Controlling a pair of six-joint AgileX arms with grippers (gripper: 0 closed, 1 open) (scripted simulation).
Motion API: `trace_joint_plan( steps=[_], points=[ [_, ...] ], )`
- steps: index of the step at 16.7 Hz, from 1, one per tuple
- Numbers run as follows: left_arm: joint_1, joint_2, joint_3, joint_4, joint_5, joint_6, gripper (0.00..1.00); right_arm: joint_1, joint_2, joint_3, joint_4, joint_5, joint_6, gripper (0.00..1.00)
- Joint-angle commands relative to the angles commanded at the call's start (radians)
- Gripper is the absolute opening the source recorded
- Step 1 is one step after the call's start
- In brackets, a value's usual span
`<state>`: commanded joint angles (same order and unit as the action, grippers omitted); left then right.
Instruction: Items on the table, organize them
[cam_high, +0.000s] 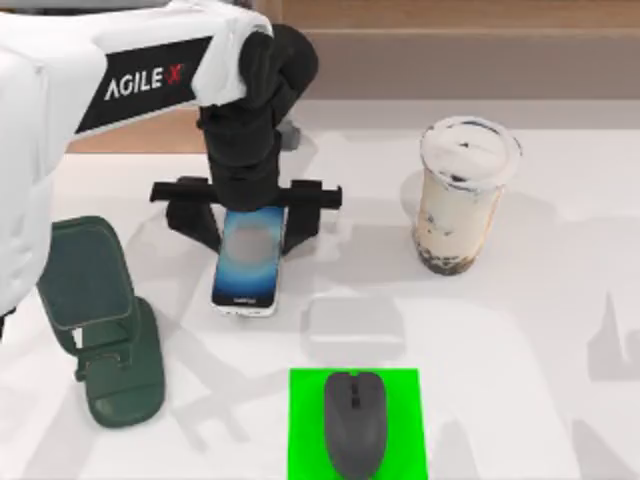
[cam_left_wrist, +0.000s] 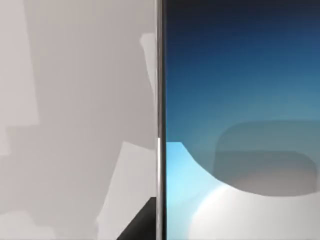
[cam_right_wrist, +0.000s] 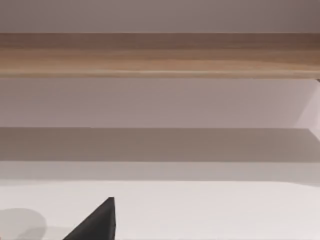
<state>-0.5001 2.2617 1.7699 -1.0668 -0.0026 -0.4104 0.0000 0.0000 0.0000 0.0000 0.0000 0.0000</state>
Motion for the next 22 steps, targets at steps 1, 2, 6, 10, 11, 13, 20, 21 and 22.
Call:
trace_joint_plan(
  steps=[1,2,6,10,11,13,20,21,22],
  points=[
    [0.000,-0.003,0.004,-0.005,0.000,0.000,0.00,0.000,0.000,0.000,0.000,0.000,0.000,1.00],
    [0.000,-0.003,0.004,-0.005,0.000,0.000,0.00,0.000,0.000,0.000,0.000,0.000,0.000,1.00],
    [-0.005,-0.008,-0.002,0.000,-0.007,-0.003,0.00,0.000,0.000,0.000,0.000,0.000,0.000,1.00],
    [-0.073,-0.134,-0.079,0.025,-0.098,-0.061,0.00,0.000,0.000,0.000,0.000,0.000,0.000,1.00],
    [-0.099,-0.183,-0.112,0.035,-0.135,-0.084,0.00,0.000,0.000,0.000,0.000,0.000,0.000,1.00],
    [-0.159,-0.295,-0.191,0.058,-0.220,-0.137,0.00,0.000,0.000,0.000,0.000,0.000,0.000,1.00],
    [-0.387,-0.764,-0.568,0.149,-0.595,-0.367,0.00,0.000,0.000,0.000,0.000,0.000,0.000,1.00],
    [-0.415,-0.831,-0.627,0.161,-0.651,-0.401,0.00,0.000,0.000,0.000,0.000,0.000,0.000,1.00],
    [-0.442,-0.896,-0.687,0.172,-0.706,-0.434,0.00,0.000,0.000,0.000,0.000,0.000,0.000,1.00]
  ],
)
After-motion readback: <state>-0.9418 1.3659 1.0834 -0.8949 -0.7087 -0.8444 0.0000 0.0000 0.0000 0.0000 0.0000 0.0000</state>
